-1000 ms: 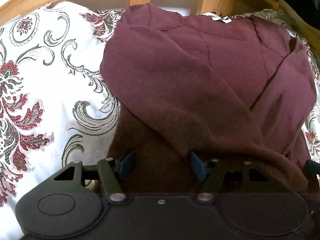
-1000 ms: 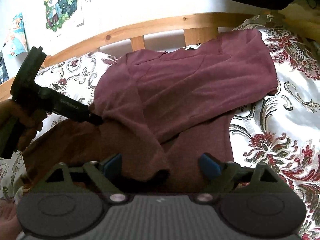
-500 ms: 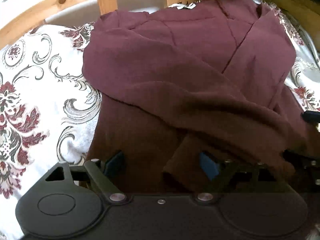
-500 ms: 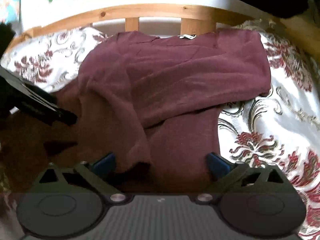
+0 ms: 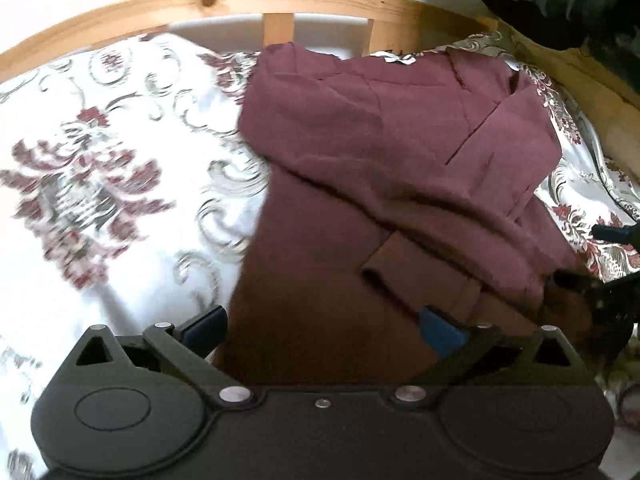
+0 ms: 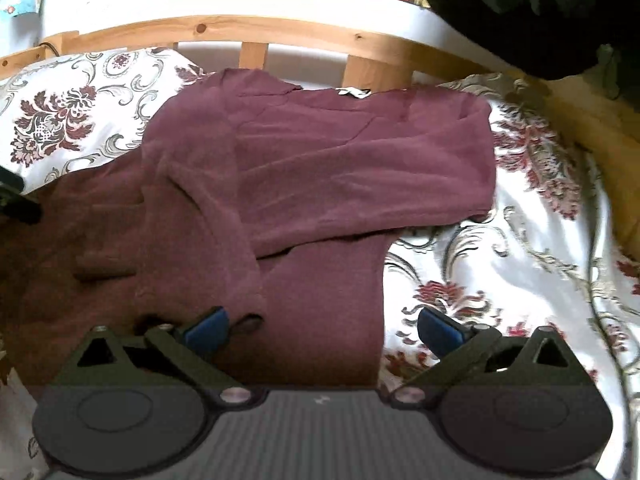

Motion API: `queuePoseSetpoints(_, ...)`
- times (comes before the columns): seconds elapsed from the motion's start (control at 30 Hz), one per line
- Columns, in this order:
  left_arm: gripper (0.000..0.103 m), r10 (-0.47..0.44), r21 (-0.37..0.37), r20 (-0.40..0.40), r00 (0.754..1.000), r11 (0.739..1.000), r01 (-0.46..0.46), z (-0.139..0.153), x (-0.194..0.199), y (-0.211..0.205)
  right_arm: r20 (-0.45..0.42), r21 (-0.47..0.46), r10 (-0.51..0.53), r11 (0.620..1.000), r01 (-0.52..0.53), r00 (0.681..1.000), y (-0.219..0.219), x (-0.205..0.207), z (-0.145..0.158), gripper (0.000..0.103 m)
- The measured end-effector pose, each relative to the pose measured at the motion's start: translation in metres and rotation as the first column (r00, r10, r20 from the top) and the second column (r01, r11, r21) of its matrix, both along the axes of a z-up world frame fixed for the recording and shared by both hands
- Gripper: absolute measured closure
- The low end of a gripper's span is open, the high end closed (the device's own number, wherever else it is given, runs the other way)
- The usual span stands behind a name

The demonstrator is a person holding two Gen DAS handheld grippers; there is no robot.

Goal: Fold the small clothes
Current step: 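Open both tools and withdraw them from the folded shirt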

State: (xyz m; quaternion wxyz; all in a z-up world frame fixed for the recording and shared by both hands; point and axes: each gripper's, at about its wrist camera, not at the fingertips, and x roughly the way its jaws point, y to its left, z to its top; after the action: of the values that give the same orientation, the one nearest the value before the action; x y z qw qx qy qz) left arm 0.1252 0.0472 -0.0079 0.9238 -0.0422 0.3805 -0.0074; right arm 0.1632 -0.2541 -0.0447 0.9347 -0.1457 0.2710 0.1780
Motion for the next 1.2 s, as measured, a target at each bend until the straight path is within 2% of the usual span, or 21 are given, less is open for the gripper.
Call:
queuePoseSetpoints(0.3,0.001,0.064,-0.067,-0.029,0.998,0.996,-0.065,-0.008,-0.033,0.028,0.037,-0.051,0.026,0.998,-0.024,0.999,0.004,-0.033,0.017,0.0)
queuePoseSetpoints(0.47,0.001,0.023,-0.005,-0.03,0.999,1.0,-0.023,-0.009,-0.046,0.026,0.03,-0.122,0.035,0.992,-0.031,0.999,-0.001,-0.055,0.014,0.0)
queuePoseSetpoints(0.63,0.001,-0.056,0.032,-0.037,0.998,0.998,0.057,-0.007,-0.054,0.023,-0.02,-0.187,0.034,0.982,-0.038,0.999,-0.006,-0.074,0.01,0.0)
queuePoseSetpoints(0.73,0.001,-0.122,0.08,-0.04,0.992,0.989,0.125,-0.008,-0.06,0.015,-0.063,-0.259,0.048,0.964,-0.063,0.997,-0.002,-0.084,0.002,0.0)
queuePoseSetpoints(0.8,0.001,-0.148,0.145,-0.043,0.988,0.978,0.153,-0.011,-0.064,0.008,-0.082,-0.307,0.06,0.948,-0.082,0.995,0.004,-0.086,-0.004,0.0)
queuePoseSetpoints(0.9,0.001,-0.168,0.252,-0.067,0.984,0.951,0.18,-0.017,-0.066,-0.001,-0.112,-0.358,0.085,0.926,-0.12,0.99,0.015,-0.087,-0.015,0.0)
queuePoseSetpoints(1.03,0.001,-0.177,0.349,-0.104,0.979,0.915,0.202,-0.023,-0.065,-0.004,-0.101,-0.389,0.098,0.912,-0.13,0.99,0.022,-0.088,-0.019,0.0)
queuePoseSetpoints(1.2,0.0,-0.186,0.382,-0.117,0.976,0.898,0.217,-0.029,-0.05,-0.004,-0.081,-0.383,0.106,0.915,-0.129,0.991,0.021,-0.083,-0.02,0.0)
